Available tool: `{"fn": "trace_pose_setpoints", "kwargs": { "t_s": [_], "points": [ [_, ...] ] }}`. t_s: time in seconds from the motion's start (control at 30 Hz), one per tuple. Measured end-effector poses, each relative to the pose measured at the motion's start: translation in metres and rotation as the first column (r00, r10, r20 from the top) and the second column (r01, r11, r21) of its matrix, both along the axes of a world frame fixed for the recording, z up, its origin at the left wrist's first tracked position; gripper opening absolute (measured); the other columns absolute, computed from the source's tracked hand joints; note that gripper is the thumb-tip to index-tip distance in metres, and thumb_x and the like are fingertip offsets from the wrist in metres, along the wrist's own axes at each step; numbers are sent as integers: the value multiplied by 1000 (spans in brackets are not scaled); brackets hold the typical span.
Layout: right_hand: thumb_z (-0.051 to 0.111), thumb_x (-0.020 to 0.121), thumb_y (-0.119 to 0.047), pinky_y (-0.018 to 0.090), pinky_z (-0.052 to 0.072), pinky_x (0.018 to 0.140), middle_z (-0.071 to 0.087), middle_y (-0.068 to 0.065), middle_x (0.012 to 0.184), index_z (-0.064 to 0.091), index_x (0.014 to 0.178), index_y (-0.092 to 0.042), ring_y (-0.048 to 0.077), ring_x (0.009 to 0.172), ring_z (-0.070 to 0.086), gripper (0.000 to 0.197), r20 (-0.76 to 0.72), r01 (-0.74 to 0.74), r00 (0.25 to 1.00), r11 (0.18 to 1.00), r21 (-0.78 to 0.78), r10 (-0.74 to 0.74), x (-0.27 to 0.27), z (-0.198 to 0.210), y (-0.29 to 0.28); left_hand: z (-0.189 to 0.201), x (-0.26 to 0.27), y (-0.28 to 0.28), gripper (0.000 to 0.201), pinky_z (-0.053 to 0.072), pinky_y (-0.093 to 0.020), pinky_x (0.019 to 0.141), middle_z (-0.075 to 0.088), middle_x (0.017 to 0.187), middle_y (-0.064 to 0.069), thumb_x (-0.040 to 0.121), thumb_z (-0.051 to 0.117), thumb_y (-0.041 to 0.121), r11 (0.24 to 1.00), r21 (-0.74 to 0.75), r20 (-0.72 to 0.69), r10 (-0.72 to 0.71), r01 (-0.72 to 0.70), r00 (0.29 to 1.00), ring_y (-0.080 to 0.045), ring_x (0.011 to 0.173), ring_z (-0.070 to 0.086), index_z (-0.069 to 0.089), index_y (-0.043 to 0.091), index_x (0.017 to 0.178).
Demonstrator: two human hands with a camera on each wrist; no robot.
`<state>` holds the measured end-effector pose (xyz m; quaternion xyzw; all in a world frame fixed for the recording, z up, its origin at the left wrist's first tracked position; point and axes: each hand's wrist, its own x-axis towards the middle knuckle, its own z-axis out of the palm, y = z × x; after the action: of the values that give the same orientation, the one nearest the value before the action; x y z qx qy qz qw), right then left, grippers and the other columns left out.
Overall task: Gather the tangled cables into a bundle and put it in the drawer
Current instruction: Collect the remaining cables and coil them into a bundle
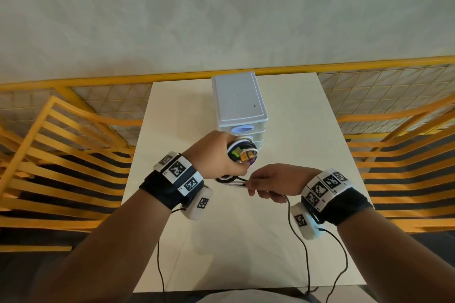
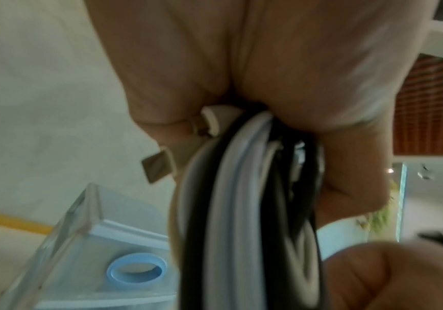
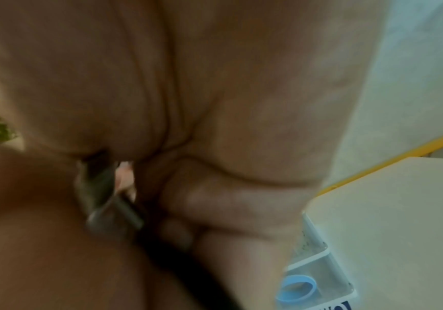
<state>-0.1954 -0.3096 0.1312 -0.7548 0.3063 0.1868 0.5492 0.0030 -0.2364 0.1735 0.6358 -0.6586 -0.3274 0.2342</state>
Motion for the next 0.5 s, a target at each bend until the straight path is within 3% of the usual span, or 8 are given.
{"fn": "trace_pose_setpoints", "kwargs": {
  "t_s": [0.1, 0.2, 0.4, 0.5],
  "points": [
    [53, 103, -34, 22, 45, 68, 61, -11, 76, 71, 105, -21, 16, 58, 53, 22, 8, -34, 999, 996, 86, 33, 1, 3, -6, -1, -10, -4, 14, 46, -23, 58, 65, 64, 7, 75, 77, 31, 989, 77, 241, -140, 125, 960, -5, 58, 59, 65, 28, 70],
    [56, 104, -30, 17, 44, 61, 59, -5, 80, 69, 115, -9, 14, 56, 51, 26, 65, 29, 997, 989, 142, -39, 3, 1, -8, -2, -18, -5, 10, 55, -28, 66, 72, 70, 12, 79, 73, 37, 965, 168, 367, -249, 199, 896, -4, 66, 66, 72, 28, 77],
    [59, 103, -18, 18, 42, 56, 59, 1, 82, 67, 99, -13, 9, 53, 50, 10, 139, 95, 981, 963, 251, -132, 4, -9, -3, -6, -23, -5, 11, 57, -36, 73, 73, 80, 4, 80, 76, 33, 944, 244, 453, -313, 221, 835, -16, 76, 68, 72, 28, 89],
    [59, 100, -5, 21, 42, 57, 63, 4, 82, 69, 90, -15, 11, 57, 54, 17, 132, 151, 969, 925, 348, -208, 0, -15, -4, -11, -21, -2, 19, 58, -38, 74, 72, 85, 4, 81, 72, 35, 929, 290, 440, -342, 228, 830, -18, 79, 67, 71, 28, 98]
  ]
}}
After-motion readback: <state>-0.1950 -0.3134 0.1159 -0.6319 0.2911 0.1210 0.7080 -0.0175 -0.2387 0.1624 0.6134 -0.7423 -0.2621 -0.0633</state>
